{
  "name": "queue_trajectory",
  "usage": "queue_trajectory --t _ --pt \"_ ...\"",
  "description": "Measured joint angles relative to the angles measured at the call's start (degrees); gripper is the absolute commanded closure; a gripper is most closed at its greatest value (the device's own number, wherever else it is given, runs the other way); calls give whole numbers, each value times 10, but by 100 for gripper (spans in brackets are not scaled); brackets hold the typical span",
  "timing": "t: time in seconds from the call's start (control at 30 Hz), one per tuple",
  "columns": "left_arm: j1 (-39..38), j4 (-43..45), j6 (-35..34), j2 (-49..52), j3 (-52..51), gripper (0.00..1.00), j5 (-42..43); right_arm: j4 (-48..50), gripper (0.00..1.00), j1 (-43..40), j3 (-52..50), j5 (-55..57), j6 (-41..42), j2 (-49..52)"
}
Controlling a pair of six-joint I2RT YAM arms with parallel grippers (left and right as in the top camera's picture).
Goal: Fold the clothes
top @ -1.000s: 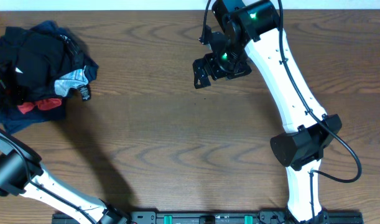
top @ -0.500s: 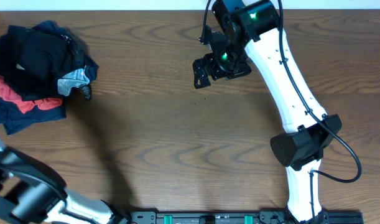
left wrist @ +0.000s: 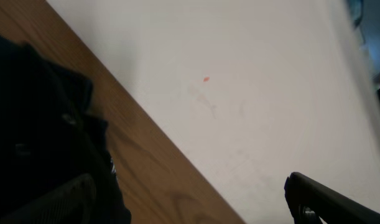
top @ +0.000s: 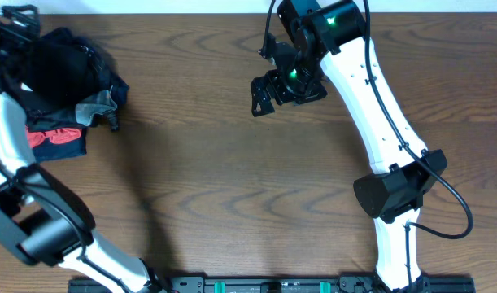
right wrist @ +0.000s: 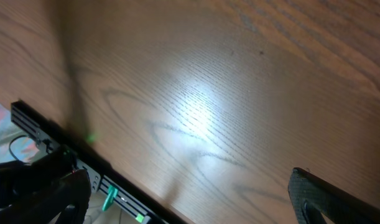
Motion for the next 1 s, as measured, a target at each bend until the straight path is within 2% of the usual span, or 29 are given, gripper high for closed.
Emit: queue_trajectory --t 0.3,0.53,0.83,1.0 --pt "-2 25 5 115 0 2 9 0 1 5 0 -11 0 0" --pt "-2 26 2 148 18 2 25 0 1 5 0 -22 0 0" --pt "3 24 0 139 16 2 57 0 1 5 0 26 0 -2" --pt "3 -33 7 78 0 2 61 0 1 5 0 69 0 -29"
